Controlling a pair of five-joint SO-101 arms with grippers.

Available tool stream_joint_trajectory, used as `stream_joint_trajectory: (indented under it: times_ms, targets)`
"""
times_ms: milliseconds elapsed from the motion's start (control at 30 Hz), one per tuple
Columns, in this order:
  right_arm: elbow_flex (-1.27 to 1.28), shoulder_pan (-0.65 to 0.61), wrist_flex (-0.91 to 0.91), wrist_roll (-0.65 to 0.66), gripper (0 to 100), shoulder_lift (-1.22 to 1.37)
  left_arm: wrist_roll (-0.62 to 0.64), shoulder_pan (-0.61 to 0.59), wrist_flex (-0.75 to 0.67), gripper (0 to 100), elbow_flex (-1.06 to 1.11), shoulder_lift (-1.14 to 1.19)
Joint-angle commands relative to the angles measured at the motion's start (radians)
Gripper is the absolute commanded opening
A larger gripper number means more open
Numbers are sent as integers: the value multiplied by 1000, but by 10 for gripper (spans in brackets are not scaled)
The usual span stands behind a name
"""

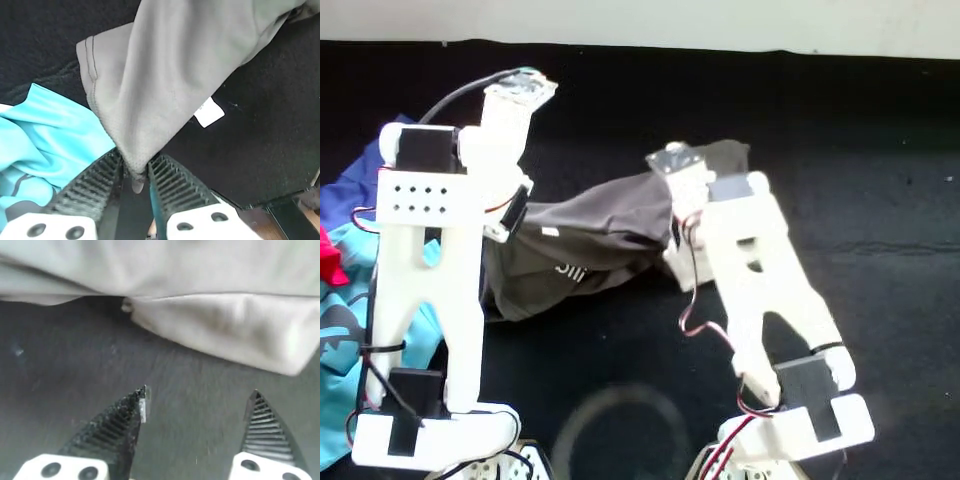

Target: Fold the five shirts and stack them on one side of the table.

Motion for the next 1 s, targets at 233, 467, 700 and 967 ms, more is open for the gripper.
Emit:
stream_joint_trajectory:
  times_ms: [233, 467, 700, 967]
  targets:
    - [180, 4, -524, 11, 296, 44, 2, -110, -25, 23, 1, -48]
    - [7, 124, -478, 11, 0, 257, 2, -136, -25, 23, 2, -47]
    - [-125, 197, -234, 15, 6, 93, 2, -128, -34, 24, -12, -48]
    - [-127, 202, -24, 18, 6, -335, 8, -128, 37, 22, -222, -50]
